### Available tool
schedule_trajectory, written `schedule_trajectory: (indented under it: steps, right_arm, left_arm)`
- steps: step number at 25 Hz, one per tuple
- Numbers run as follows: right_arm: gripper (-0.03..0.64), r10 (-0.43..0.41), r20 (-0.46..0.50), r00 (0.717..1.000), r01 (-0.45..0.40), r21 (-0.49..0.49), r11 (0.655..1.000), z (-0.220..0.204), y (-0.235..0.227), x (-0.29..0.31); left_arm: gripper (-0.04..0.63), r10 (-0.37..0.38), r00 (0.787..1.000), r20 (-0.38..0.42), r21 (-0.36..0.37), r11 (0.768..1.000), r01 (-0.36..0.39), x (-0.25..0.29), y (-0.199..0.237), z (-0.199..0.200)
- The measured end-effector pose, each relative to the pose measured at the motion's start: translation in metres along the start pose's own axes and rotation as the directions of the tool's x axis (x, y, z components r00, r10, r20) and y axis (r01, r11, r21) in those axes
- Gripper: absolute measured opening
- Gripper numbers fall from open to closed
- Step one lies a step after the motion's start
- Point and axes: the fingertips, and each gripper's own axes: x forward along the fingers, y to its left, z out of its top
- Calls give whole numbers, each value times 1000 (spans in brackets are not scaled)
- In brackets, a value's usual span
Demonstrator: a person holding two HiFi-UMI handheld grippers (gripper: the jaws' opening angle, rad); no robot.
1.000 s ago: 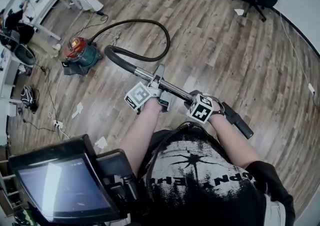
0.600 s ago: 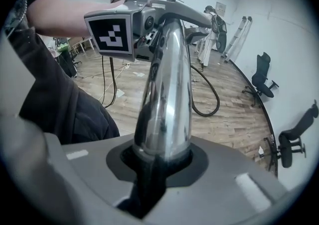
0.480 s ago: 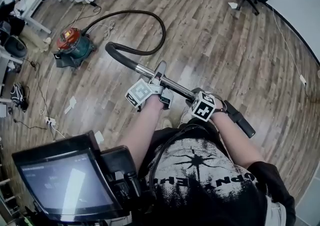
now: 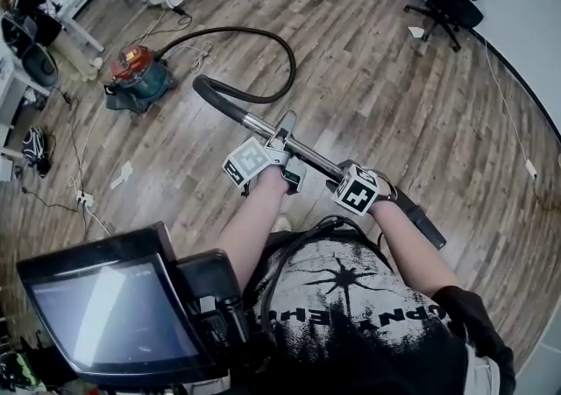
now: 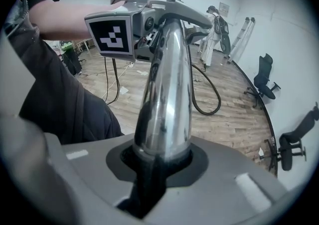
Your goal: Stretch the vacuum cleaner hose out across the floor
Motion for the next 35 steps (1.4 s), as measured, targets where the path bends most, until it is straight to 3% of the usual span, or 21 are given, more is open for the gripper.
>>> schedule_trajectory:
  steps: [4,9,15,20,25,30,35]
  right_arm:
    - [87,21,18,1000,-20,-54,998,-40,-4,-17]
    - [87,63,34,997,-59,-101,993,-114,4,-32]
    - [87,112,24,993,-106,-164,981,-154,13,-57]
    - [87,156,41,987,-147,-171,974,-167,32,-68]
    - [87,171,78,982,-158,-152,976,-169,54,-71]
    - [87,160,83,984,-148,-136,980,-175,82,-65]
    - [87,149,38,988,-142,-153,978,-178,122,-68]
  left_arm:
    - [46,13,999,53,21,1000,-14,4,-15,-37]
    - [48,51,993,104,36,998,-55,3,-21,-111]
    - [47,106,980,169,18,994,-110,-8,-33,-152]
    - [46,144,971,189,29,988,-152,-21,-45,-168]
    - [46,171,972,159,69,981,-184,-36,-51,-180]
    - [46,156,976,150,76,983,-168,-61,-49,-191]
    - [46,139,975,171,28,989,-146,-104,-50,-197]
